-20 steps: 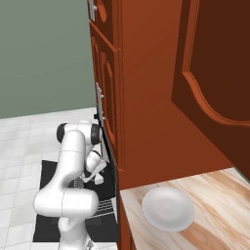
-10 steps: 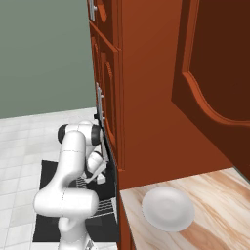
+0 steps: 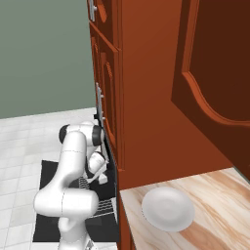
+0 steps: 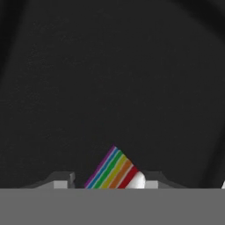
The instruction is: Take the baked cake out of the oven and place it on the plate for cooling. Then close the oven door.
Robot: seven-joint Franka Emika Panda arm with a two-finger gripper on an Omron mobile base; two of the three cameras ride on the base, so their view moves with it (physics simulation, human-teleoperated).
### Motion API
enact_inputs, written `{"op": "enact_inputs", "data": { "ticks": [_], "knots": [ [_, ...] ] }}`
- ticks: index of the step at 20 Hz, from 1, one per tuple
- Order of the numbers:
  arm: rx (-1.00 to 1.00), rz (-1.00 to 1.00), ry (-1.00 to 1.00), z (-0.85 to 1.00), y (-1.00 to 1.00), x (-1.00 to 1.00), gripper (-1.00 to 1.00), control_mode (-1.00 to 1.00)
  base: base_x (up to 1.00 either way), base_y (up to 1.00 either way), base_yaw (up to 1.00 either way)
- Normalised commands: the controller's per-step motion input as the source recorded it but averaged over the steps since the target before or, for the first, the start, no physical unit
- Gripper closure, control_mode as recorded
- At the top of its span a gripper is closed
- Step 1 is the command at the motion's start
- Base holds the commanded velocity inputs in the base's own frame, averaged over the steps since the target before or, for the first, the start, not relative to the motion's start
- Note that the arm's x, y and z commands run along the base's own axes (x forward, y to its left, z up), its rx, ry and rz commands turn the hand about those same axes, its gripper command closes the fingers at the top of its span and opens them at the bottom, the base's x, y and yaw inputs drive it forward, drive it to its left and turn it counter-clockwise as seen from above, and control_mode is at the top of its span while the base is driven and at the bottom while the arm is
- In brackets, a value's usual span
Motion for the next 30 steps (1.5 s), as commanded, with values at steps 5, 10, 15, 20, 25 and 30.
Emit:
{"op": "enact_inputs", "data": {
  "ticks": [5, 10, 15, 20, 25, 30],
  "knots": [
    [0.01, 0.03, 0.01, -0.21, 0.02, -0.13, 1.00, -1.00, 0.00, 0.00, 0.00],
    [0.00, 0.03, 0.00, -0.18, 0.06, -0.13, 1.00, -1.00, 0.00, 0.00, 0.00],
    [0.00, 0.03, 0.00, -0.12, 0.07, -0.10, 1.00, -1.00, 0.00, 0.00, 0.00],
    [0.00, 0.01, 0.00, -0.02, 0.23, -0.04, 1.00, -1.00, 0.00, 0.00, 0.00],
    [0.00, 0.00, 0.00, 0.06, 0.22, 0.00, 1.00, -1.00, 0.00, 0.00, 0.00],
    [0.00, 0.00, 0.00, 0.18, 0.12, 0.00, 1.00, -1.00, 0.00, 0.00, 0.00]
  ]
}}
